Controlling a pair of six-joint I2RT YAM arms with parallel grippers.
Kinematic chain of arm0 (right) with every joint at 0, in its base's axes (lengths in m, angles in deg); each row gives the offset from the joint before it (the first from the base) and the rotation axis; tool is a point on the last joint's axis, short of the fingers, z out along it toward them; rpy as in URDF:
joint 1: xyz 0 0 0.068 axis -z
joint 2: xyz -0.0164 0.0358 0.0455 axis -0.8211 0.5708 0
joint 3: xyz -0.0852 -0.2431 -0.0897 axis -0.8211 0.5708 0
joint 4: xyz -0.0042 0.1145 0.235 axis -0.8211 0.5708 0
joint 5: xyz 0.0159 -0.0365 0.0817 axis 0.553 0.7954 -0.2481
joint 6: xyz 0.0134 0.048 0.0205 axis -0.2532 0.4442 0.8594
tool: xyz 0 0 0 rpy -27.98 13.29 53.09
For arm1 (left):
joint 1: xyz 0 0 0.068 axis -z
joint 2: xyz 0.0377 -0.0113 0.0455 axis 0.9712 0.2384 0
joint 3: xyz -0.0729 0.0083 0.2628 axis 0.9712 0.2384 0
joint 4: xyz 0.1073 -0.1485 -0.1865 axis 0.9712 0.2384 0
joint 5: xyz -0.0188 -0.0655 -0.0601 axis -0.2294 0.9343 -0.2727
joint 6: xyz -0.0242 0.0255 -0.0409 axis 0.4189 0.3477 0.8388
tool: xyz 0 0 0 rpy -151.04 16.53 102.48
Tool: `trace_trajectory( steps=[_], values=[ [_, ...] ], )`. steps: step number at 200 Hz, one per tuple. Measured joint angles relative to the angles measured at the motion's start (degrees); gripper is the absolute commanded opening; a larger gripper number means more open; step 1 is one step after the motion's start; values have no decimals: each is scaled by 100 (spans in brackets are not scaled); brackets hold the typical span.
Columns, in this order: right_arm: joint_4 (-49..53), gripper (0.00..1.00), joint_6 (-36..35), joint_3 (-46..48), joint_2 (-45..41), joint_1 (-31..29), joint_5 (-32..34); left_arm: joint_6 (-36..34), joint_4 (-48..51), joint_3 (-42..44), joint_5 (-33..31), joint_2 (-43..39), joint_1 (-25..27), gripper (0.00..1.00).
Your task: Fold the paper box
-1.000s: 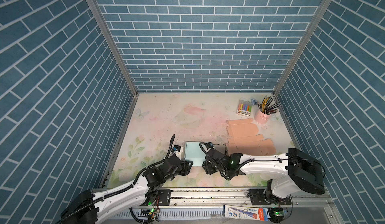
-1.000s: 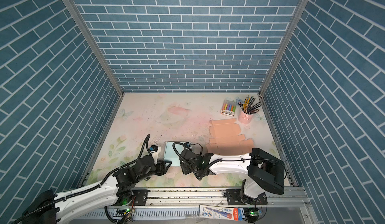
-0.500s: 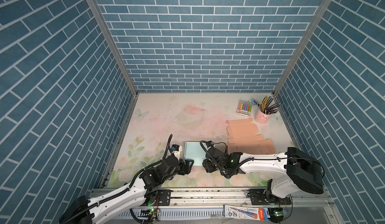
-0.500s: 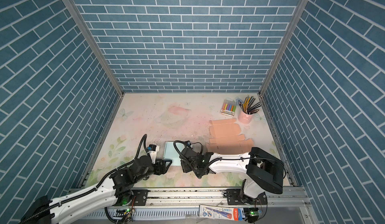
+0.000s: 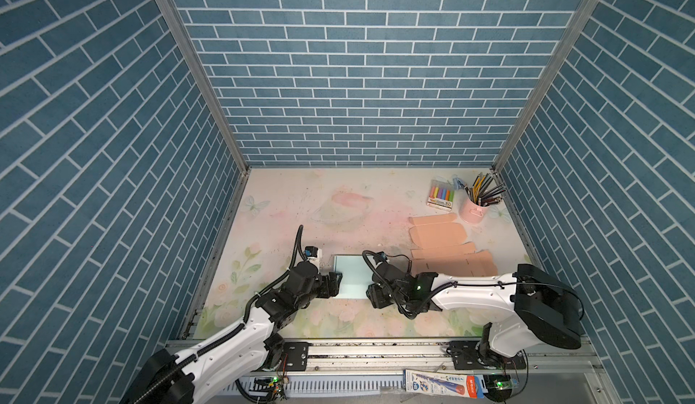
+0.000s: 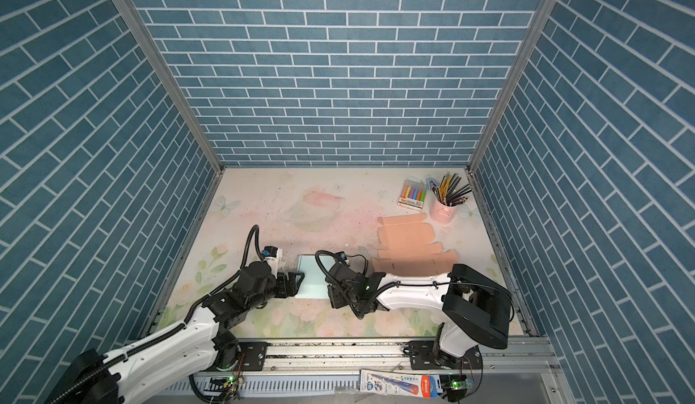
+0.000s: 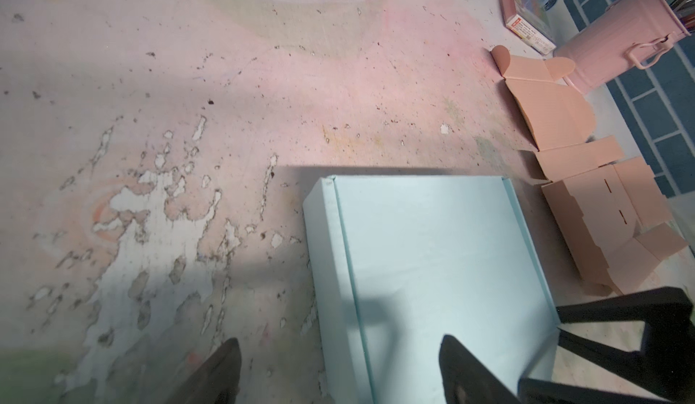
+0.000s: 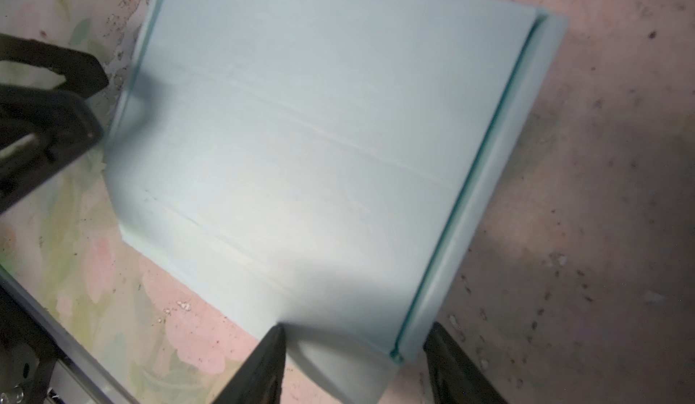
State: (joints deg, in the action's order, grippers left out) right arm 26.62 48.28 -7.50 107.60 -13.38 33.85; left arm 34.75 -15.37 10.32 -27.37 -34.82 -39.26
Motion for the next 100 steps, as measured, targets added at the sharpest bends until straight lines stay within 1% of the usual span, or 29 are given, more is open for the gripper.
trace_trajectory(
  steps=[38,78,100],
  values=[
    [-35,60,-103,0,90,79,-17,-219,-363,-66,87,566,-35,76],
    [-55,60,-181,-15,282,162,-9,-245,-616,-66,136,793,-46,68],
    [-48,60,-256,-138,398,184,-7,-208,-748,-48,166,905,-50,67]
  ],
)
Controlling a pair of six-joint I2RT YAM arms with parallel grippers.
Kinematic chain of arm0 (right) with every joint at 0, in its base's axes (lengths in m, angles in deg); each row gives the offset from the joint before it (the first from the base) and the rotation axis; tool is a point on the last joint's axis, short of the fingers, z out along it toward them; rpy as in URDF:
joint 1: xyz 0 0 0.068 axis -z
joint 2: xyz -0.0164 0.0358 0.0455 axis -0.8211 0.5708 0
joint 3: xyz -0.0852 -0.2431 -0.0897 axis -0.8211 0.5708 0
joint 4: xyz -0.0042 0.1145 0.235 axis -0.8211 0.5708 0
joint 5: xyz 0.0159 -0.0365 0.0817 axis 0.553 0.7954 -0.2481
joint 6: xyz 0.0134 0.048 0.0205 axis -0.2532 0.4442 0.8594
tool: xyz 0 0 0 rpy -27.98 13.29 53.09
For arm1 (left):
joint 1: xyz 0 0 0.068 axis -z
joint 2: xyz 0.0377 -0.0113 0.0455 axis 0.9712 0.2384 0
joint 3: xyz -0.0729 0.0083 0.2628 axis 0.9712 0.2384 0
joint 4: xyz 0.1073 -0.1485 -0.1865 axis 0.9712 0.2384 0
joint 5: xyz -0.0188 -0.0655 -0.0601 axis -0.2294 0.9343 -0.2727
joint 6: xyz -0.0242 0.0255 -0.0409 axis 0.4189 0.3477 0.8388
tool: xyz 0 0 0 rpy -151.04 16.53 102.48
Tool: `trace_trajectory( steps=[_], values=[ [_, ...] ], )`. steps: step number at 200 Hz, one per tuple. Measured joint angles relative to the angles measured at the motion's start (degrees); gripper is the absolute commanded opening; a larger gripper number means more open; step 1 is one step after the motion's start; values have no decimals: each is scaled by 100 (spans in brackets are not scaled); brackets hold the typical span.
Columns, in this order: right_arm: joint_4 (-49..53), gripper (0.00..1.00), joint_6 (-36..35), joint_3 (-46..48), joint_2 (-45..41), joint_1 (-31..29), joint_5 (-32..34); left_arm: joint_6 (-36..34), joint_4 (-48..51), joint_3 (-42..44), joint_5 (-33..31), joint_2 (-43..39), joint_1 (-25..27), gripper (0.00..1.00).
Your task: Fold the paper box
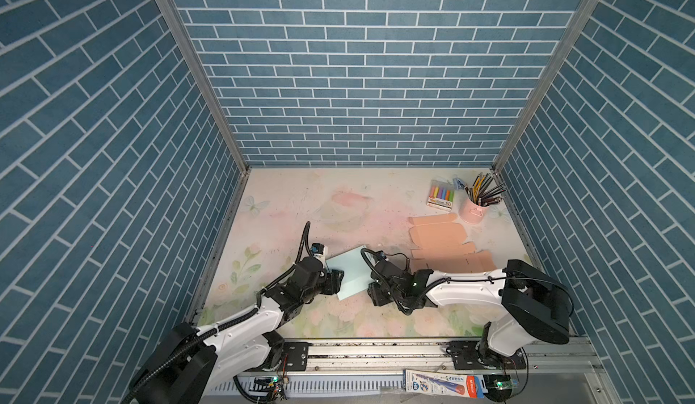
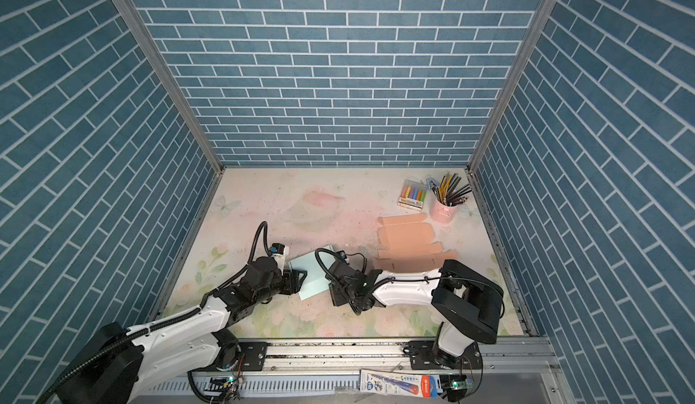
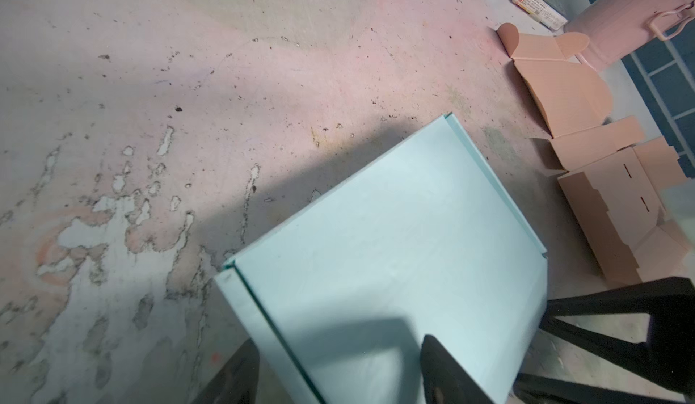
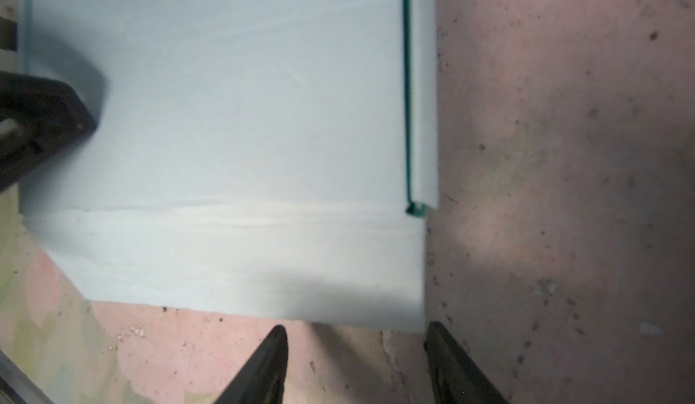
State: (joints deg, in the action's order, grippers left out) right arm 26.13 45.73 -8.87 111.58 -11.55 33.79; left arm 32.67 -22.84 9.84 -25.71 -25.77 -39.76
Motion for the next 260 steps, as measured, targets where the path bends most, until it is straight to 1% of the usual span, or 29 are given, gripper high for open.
trace_trajectory(
  steps=[38,62,93,124,145,161,186,202,227,243,260],
  values=[
    [11,59,-37,-55,44,11,-7,44,-13,11,42,-79,-7,67],
    [9,58,-31,11,-17,11,-9,55,186,4,24,-444,-7,71],
    [127,57,-20,269,-409,11,-2,96,544,-131,7,-887,-55,71],
    [293,55,-22,293,-815,4,66,111,640,-330,33,-916,-210,71],
    [306,52,-42,219,-887,-46,105,87,612,-511,125,-695,-428,71],
    [310,50,-72,111,-866,-90,122,4,507,-682,249,-376,-699,71],
    [269,48,-186,-162,-719,-197,177,-142,328,-1023,660,247,-1292,71],
    [210,47,-247,-334,-557,-264,234,-175,103,-1137,949,575,-1563,73],
    [94,45,-343,-468,-282,-310,275,-232,-66,-1213,1272,1003,-1672,73],
    [48,43,-391,-498,-122,-315,282,-245,-114,-1217,1421,1128,-1672,73],
    [35,42,-450,-498,-15,-326,295,-254,-149,-1217,1504,1143,-1672,70]
  ],
)
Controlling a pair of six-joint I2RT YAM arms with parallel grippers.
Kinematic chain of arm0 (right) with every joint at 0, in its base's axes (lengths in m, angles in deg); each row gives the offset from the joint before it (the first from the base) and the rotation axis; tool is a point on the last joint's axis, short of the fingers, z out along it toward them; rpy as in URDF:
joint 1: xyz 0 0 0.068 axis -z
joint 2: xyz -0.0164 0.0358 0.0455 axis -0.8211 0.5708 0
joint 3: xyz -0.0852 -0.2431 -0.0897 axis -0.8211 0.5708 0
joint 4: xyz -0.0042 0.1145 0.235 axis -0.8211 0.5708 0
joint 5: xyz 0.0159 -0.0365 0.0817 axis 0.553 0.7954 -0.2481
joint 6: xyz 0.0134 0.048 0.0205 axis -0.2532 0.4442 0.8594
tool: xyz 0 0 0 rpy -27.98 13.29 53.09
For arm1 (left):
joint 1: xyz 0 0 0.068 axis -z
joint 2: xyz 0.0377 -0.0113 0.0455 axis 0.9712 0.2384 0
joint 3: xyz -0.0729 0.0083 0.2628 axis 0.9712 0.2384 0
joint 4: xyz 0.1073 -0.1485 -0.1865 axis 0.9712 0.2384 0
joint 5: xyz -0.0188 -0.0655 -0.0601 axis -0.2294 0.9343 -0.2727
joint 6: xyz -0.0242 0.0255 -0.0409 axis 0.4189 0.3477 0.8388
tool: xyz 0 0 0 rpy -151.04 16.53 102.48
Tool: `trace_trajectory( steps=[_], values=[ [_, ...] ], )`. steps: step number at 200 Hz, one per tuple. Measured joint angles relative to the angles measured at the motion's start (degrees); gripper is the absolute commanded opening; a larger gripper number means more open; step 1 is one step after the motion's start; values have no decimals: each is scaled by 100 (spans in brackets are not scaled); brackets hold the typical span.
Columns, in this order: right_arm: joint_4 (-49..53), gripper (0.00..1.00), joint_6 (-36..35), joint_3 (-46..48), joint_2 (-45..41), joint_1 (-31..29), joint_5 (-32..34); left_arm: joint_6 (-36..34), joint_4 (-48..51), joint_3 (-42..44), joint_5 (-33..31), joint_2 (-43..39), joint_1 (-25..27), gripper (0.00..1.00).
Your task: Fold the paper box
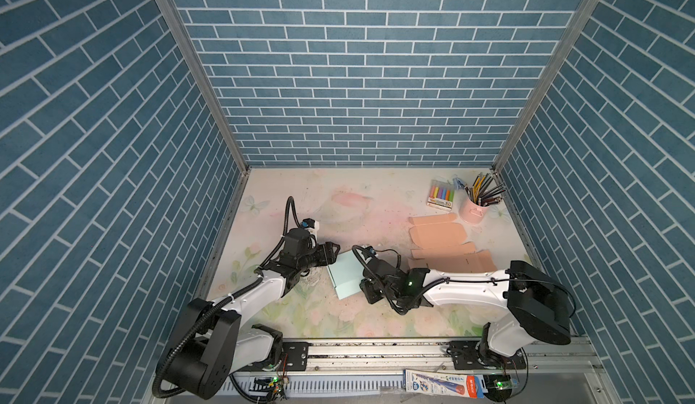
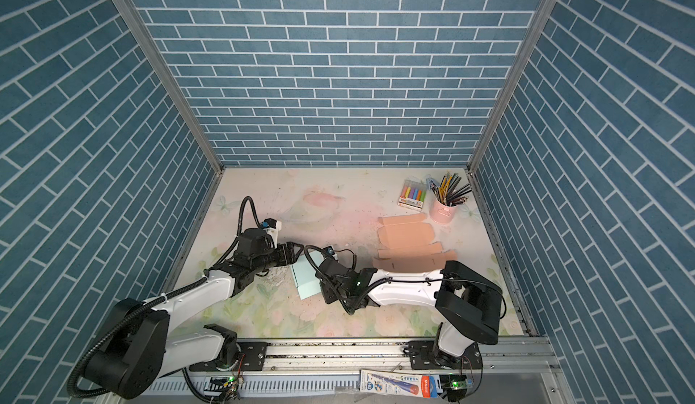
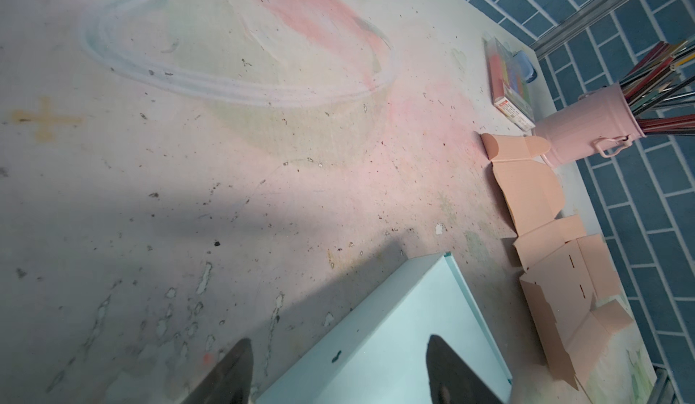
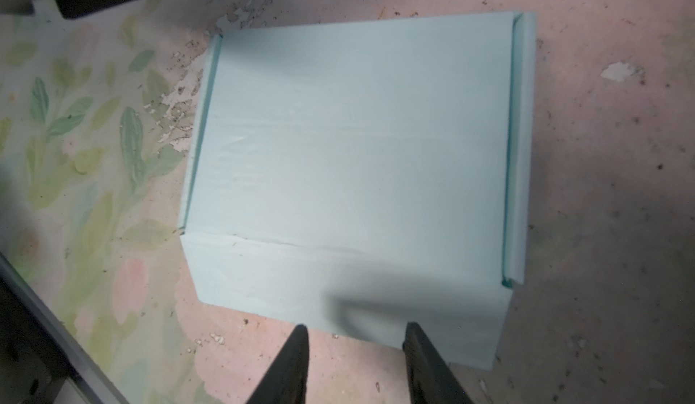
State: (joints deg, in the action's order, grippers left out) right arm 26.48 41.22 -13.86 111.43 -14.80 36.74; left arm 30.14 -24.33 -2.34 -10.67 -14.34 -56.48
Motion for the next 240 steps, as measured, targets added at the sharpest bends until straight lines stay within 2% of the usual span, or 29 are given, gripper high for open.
trace_trajectory(
  steps=[61,114,240],
  values=[
    [-153,42,-44,0,234,17,26,0,-188,136,184,116,35,63],
    [-249,42,-155,0,306,131,22,2,-229,234,197,155,188,63],
    [-245,41,-671,-433,881,380,-205,24,-380,286,-203,186,560,61]
  ],
)
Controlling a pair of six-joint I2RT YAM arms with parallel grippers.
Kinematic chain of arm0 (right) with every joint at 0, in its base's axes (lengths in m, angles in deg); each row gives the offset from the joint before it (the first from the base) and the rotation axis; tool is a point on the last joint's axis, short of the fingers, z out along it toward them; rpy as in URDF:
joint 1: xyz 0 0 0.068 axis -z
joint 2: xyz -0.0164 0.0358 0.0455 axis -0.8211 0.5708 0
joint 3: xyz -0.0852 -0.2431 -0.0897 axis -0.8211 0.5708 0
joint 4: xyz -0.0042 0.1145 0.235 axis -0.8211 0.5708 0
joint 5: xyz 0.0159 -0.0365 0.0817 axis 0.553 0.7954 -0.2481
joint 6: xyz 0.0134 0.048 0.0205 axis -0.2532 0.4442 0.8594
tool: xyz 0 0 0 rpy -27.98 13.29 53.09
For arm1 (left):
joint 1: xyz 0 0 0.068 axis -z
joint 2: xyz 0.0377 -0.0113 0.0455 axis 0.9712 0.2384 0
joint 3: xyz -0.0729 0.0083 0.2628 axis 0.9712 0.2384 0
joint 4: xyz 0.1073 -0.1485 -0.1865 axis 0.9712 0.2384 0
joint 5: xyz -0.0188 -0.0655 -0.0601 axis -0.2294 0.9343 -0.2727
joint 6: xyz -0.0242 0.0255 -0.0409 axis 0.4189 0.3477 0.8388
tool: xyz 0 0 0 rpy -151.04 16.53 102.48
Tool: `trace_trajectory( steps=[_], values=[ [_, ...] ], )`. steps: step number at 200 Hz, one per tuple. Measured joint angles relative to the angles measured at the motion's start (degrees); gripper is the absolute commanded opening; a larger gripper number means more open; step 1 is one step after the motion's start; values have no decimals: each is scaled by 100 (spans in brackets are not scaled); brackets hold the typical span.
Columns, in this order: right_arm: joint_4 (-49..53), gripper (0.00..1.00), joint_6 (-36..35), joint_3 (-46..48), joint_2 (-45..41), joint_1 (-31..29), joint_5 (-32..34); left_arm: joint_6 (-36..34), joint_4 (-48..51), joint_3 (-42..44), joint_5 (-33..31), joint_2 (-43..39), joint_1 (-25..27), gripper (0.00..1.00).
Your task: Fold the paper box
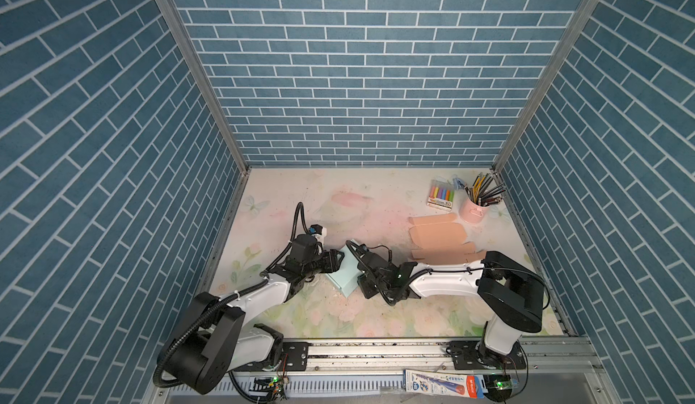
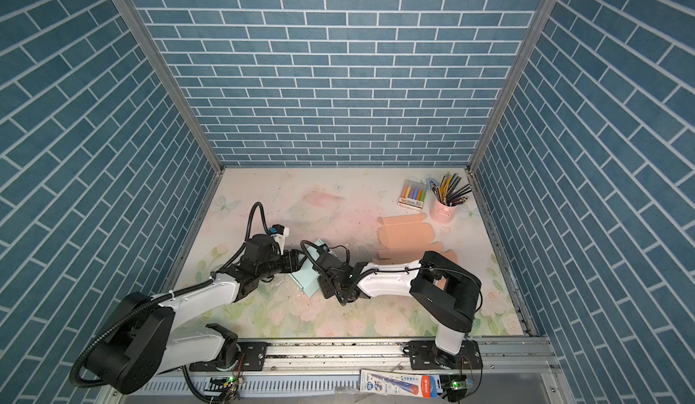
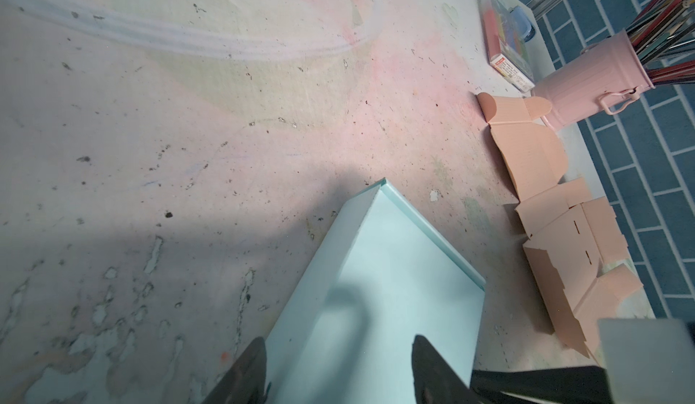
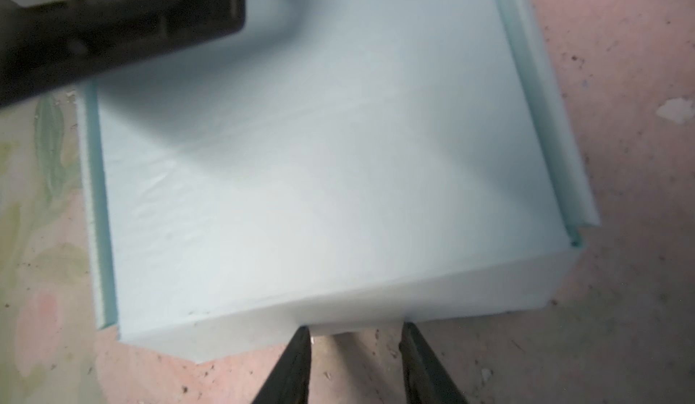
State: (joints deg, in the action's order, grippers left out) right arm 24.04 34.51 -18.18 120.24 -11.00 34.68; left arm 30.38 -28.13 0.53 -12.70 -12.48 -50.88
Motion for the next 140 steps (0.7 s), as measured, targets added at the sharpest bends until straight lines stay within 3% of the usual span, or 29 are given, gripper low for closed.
trace_trajectory(
  steps=[94,140],
  values=[
    [164,43,-116,-140,94,-2,15,68,-247,243,-378,-280,282,59],
    [144,43,-118,-140,96,-114,138,109,-608,337,-455,24,282,57]
  ],
)
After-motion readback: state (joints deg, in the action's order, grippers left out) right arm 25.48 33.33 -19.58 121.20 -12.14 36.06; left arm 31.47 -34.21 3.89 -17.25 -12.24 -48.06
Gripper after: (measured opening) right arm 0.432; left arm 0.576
